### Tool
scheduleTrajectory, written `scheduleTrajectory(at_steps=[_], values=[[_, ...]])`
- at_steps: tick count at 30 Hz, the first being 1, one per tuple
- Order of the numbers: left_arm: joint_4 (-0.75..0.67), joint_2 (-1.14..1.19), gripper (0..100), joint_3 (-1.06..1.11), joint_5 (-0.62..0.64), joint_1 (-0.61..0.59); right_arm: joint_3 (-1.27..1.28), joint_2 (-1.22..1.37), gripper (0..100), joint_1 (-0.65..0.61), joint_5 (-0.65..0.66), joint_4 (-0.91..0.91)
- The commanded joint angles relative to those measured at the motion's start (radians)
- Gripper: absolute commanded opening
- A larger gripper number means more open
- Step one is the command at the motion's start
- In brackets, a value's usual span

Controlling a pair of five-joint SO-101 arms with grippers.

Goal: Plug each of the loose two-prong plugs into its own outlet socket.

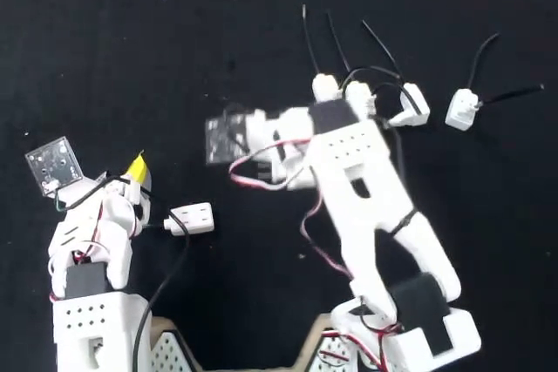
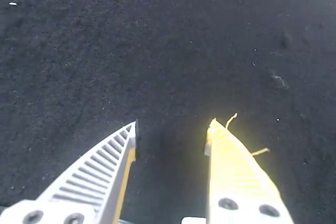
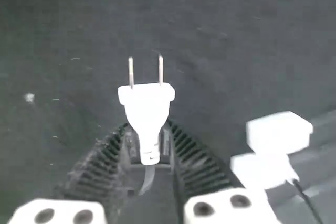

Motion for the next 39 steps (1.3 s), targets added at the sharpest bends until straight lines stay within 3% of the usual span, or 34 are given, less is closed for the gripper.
scheduleTrajectory(at_steps=[1, 6, 8, 13, 18, 26, 33, 39], values=[[0.0, -0.012, 22, -0.005, 0.011, -0.004, 0.177, -0.013, 1.1, -0.055, -0.06, -0.141], [-0.005, -0.012, 22, -0.005, 0.011, -0.002, 0.38, -0.016, 1.1, -0.11, -0.542, -0.423], [-0.005, -0.012, 22, -0.005, 0.011, -0.002, 0.435, -0.024, 1.1, -0.143, -0.649, -0.474], [-0.002, -0.012, 22, -0.005, 0.011, -0.002, 0.49, -0.019, 3.5, -0.176, -0.671, -0.496], [-0.002, -0.012, 22, -0.005, 0.011, -0.002, 0.458, -0.038, 23.6, -0.183, -0.752, -0.361], [0.0, -0.012, 22, -0.005, 0.011, -0.004, 0.265, -0.226, 18.4, -0.157, -0.835, -0.114], [0.0, -0.012, 22, -0.004, 0.011, -0.004, 0.401, -0.197, 18.1, -0.199, -0.901, -0.376], [0.0, -0.012, 22, -0.004, 0.009, -0.004, 0.469, -0.17, 18.1, -0.302, -0.907, -0.384]])
